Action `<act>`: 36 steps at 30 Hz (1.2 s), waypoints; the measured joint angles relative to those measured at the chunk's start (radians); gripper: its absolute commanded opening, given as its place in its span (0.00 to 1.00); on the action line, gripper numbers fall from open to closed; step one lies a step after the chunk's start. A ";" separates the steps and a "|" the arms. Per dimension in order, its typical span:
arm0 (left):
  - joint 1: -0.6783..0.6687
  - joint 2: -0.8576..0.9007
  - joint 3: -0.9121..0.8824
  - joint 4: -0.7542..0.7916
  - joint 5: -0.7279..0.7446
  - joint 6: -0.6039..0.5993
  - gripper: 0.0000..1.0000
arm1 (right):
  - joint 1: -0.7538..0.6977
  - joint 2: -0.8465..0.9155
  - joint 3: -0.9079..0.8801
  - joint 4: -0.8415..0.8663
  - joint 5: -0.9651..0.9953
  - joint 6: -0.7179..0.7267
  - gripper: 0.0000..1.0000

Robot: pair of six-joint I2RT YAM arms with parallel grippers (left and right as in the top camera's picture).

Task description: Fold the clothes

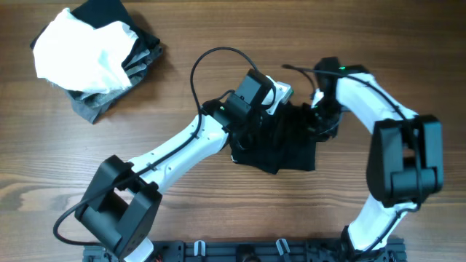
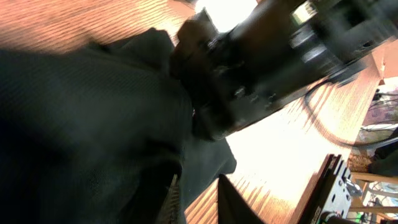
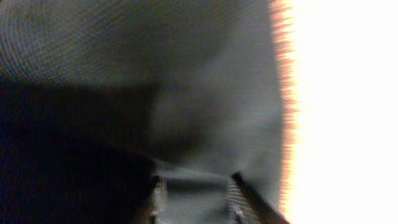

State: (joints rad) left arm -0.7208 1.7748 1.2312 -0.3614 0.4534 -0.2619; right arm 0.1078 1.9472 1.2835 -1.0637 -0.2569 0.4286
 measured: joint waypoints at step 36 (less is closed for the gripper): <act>-0.026 0.093 0.008 0.097 0.076 0.200 0.75 | -0.222 -0.156 0.030 0.005 -0.167 -0.308 0.58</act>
State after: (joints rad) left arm -0.7467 1.8683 1.2392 -0.2642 0.5289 -0.0616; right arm -0.1139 1.7912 1.3136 -1.0588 -0.4240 0.1204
